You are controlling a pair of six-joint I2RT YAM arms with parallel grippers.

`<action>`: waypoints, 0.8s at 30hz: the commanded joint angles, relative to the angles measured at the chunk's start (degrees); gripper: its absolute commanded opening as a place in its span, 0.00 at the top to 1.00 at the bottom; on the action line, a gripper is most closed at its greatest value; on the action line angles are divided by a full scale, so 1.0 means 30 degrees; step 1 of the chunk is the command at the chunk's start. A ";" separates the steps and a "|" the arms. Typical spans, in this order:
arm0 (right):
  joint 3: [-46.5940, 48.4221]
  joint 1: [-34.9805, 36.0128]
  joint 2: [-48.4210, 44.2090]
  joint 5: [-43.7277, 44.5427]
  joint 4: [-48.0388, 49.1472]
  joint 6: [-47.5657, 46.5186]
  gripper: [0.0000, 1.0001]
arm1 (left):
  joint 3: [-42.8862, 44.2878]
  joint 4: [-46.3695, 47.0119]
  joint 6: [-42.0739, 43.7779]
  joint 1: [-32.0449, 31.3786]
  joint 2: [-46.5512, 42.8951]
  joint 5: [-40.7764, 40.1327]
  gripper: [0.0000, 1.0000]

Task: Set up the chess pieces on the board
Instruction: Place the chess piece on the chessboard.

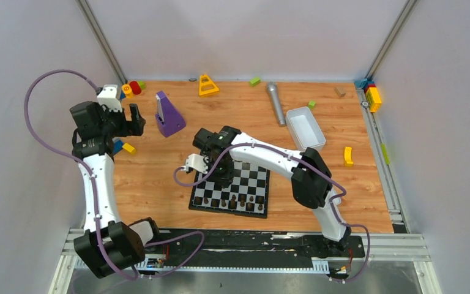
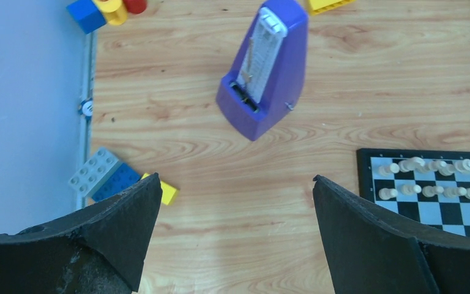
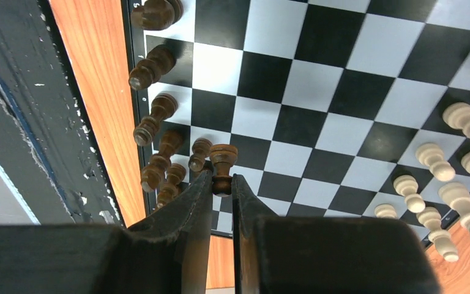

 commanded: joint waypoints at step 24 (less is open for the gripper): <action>0.1739 0.1849 0.2781 0.3028 -0.1513 -0.1361 0.94 | -0.0117 0.0302 0.0150 0.1007 -0.0822 0.1641 0.00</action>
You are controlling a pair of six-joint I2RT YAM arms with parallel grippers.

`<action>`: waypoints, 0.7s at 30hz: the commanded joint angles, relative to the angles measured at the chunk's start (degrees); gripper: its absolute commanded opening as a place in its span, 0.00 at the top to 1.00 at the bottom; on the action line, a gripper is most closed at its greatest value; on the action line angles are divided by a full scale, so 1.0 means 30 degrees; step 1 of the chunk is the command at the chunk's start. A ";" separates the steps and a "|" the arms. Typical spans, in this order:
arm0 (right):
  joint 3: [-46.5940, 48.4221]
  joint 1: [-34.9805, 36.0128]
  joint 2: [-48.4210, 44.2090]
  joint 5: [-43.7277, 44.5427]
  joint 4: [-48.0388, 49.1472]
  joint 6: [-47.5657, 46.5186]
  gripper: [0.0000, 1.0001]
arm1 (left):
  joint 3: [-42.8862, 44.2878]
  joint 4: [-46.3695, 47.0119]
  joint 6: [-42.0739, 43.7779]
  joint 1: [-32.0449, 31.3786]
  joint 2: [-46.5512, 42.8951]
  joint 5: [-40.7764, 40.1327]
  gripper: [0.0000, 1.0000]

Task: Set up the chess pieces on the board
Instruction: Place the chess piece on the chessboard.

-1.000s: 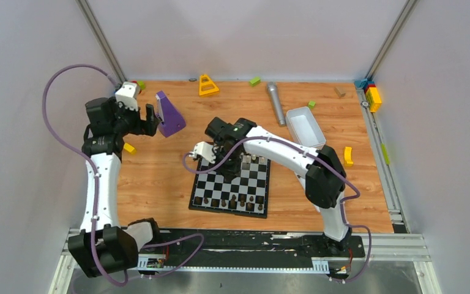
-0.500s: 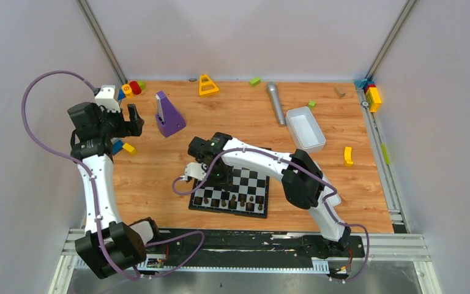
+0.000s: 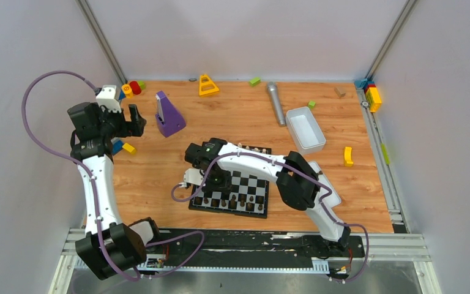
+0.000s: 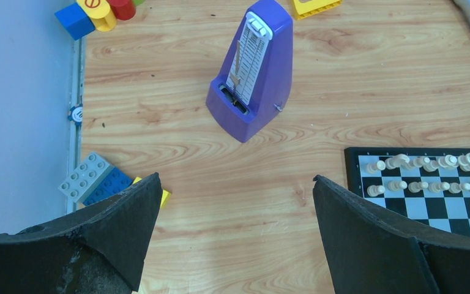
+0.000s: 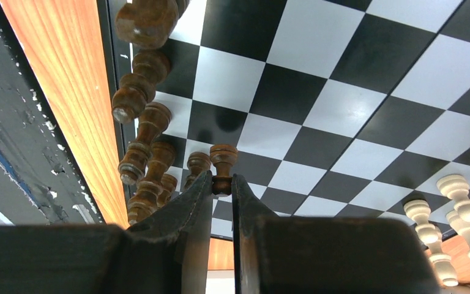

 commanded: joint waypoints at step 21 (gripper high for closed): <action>0.0757 0.0610 0.0565 0.0499 -0.0025 -0.0219 0.93 | -0.0501 0.0531 0.0495 0.0156 -0.0648 0.0583 0.00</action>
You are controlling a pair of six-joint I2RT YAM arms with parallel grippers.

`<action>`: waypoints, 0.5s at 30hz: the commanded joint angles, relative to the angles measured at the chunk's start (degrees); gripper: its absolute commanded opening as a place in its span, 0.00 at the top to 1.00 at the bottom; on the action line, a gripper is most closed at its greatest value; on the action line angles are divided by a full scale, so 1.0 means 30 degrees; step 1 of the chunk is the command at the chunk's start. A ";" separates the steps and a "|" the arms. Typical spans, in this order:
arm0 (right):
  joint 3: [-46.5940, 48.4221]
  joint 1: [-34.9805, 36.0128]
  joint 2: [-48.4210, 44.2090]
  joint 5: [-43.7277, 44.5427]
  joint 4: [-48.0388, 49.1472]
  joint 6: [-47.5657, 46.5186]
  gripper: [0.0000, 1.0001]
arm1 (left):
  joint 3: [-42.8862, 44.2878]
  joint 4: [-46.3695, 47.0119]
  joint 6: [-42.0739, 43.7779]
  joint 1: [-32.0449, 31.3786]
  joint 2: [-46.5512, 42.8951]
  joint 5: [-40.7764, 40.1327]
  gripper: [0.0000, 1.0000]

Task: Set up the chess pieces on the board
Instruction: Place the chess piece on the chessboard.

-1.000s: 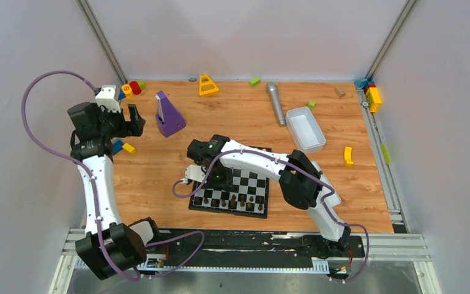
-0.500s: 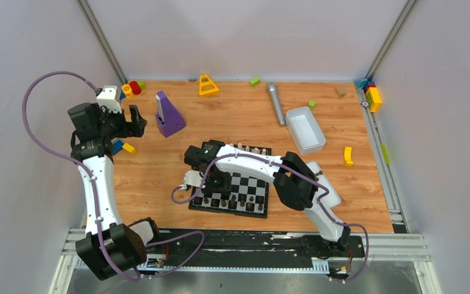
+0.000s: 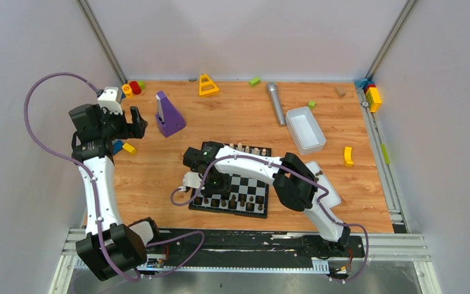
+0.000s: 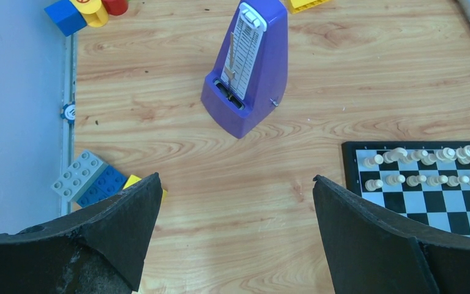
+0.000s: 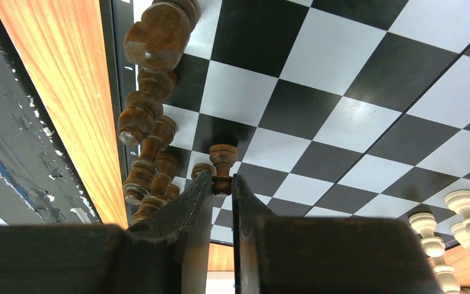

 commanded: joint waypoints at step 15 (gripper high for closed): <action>0.0719 0.0243 -0.0068 0.0420 0.0345 0.0173 0.76 | -0.0166 0.0509 0.0417 0.0140 -0.0512 0.0252 0.00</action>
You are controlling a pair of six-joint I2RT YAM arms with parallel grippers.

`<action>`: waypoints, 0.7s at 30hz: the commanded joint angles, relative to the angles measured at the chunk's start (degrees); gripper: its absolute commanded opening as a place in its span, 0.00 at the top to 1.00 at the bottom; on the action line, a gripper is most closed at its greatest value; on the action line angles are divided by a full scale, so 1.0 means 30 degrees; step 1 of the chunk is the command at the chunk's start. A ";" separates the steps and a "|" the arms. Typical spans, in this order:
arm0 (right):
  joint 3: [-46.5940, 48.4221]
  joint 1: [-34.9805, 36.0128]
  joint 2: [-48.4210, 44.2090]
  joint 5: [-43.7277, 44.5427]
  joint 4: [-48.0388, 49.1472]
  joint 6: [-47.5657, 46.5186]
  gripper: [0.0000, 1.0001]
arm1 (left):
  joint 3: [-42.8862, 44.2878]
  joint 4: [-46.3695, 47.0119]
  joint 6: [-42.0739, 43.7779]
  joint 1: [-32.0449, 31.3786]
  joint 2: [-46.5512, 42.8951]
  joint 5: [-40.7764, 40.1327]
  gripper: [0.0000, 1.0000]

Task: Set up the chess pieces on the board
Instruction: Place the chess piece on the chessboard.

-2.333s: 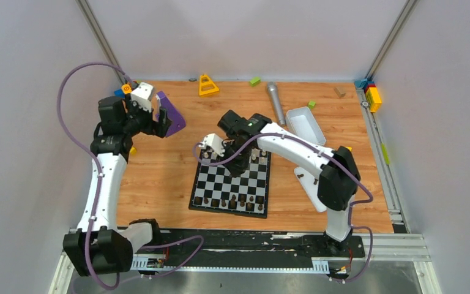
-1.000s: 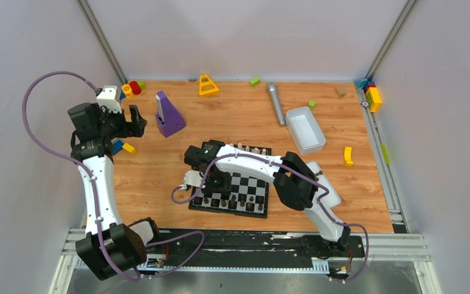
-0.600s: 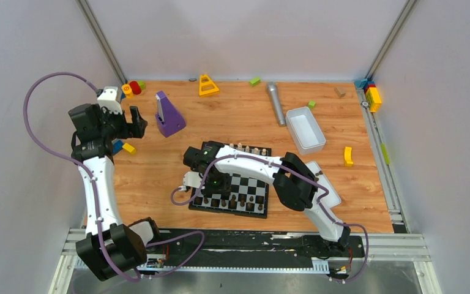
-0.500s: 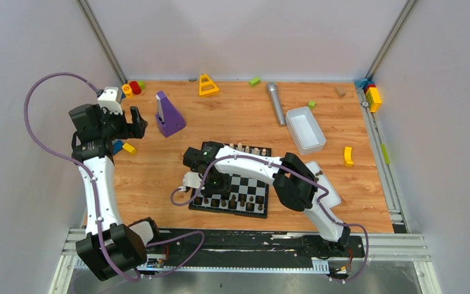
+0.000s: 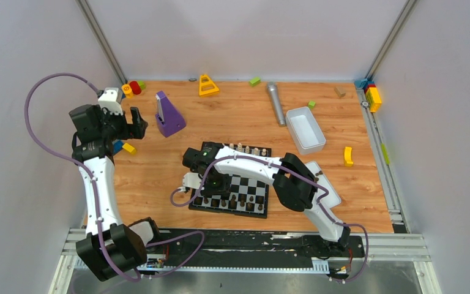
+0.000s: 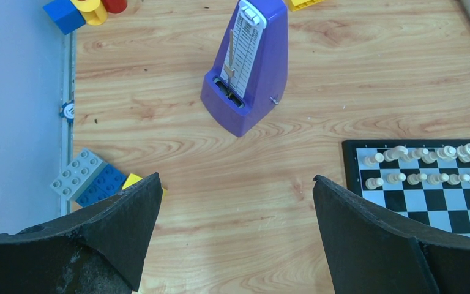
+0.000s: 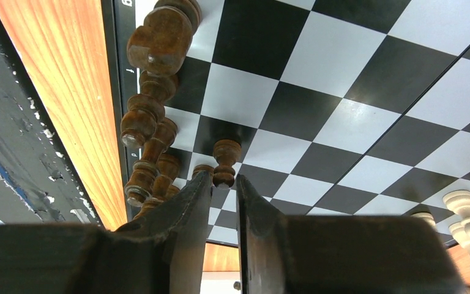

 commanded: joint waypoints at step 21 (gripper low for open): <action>0.1890 -0.0548 -0.2230 -0.0761 0.0437 0.1100 0.63 | -0.0082 0.0694 0.0279 0.0122 0.0054 0.0474 0.00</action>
